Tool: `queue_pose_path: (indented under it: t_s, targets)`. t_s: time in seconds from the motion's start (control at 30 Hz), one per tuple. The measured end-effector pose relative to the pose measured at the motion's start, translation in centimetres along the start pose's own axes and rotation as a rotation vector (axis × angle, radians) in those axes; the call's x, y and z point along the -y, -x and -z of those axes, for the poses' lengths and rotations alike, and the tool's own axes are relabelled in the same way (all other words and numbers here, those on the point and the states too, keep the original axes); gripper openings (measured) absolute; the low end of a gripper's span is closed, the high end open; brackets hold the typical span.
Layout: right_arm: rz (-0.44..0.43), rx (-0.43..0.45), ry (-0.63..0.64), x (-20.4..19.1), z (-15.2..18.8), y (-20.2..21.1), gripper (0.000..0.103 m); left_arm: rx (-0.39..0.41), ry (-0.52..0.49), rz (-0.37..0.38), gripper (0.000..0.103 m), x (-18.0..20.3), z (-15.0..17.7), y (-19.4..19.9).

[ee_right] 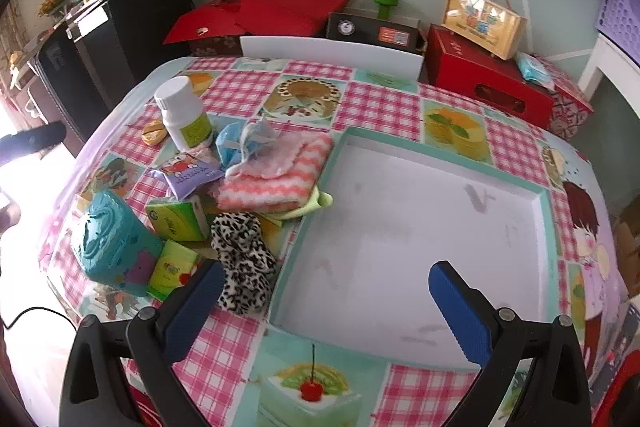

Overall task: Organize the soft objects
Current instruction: 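Grasp the blue face mask with the right gripper while the left grasps the orange cookie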

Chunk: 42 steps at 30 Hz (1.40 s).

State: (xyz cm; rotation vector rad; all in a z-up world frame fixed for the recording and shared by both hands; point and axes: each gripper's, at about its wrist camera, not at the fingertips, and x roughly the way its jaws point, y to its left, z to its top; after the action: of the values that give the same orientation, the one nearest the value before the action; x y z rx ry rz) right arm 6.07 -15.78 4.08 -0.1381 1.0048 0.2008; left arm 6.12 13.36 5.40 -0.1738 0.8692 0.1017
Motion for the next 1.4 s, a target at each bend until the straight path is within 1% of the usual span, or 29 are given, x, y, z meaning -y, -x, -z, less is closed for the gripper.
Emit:
queue_pose_path:
  t_s: [0.2, 0.33, 0.4, 0.47, 0.6, 0.7, 0.83, 0.9, 0.97, 1.07, 1.13, 1.2, 1.3, 1.33, 1.4]
  targets:
    - [-0.035, -0.016, 0.013, -0.9, -1.0, -2.2, 0.103, -0.026, 0.017, 0.043, 0.103, -2.3, -1.4, -2.7]
    - [-0.058, -0.010, 0.027, -1.8, -2.2, -3.3, 0.103, -0.074, 0.018, 0.029, 0.103, -3.3, -1.9, -4.9]
    - [-0.080, 0.002, 0.031, -2.2, -3.0, -3.7, 0.103, -0.094, 0.040, 0.038, 0.103, -4.0, -2.3, -5.8]
    - [-0.106, 0.011, 0.030, -2.8, -4.1, -4.3, 0.103, -0.119, 0.062, 0.032, 0.103, -4.6, -2.7, -6.8]
    - [-0.157, 0.023, 0.029, -3.8, -5.7, -5.2, 0.102, -0.150, 0.062, 0.006, 0.103, -4.8, -3.6, -8.7]
    - [-0.214, 0.023, 0.027, -4.7, -7.0, -6.2, 0.096, -0.168, 0.035, -0.014, 0.103, -4.4, -4.1, -10.0]
    - [-0.228, 0.012, 0.038, -5.7, -8.2, -7.9, 0.088, -0.208, -0.027, 0.000, 0.103, -3.3, -4.5, -12.1]
    - [-0.242, -0.002, 0.032, -6.0, -8.5, -8.9, 0.085, -0.229, -0.057, -0.007, 0.103, -2.9, -4.5, -13.3]
    - [-0.245, -0.016, 0.014, -5.9, -8.7, -9.8, 0.084, -0.243, -0.073, -0.014, 0.103, -2.7, -4.7, -14.3]
    - [-0.251, -0.031, -0.006, -5.8, -9.0, -10.9, 0.077, -0.261, -0.096, -0.013, 0.103, -2.3, -4.8, -15.7]
    - [-0.256, -0.042, -0.010, -5.8, -9.1, -11.6, 0.069, -0.268, -0.109, -0.014, 0.102, -2.0, -4.7, -16.4]
    - [-0.260, -0.048, -0.013, -5.7, -9.1, -12.2, 0.066, -0.271, -0.122, -0.014, 0.101, -1.6, -4.7, -17.1]
    - [-0.277, -0.042, -0.018, -5.6, -9.1, -12.6, 0.064, -0.274, -0.141, -0.018, 0.096, -1.1, -4.7, -17.8]
    - [-0.277, -0.043, -0.015, -5.6, -9.0, -12.8, 0.060, -0.274, -0.150, -0.019, 0.091, -0.9, -4.7, -18.1]
    - [-0.278, -0.048, -0.014, -5.6, -9.1, -13.2, 0.054, -0.279, -0.158, -0.018, 0.089, -0.8, -4.6, -18.5]
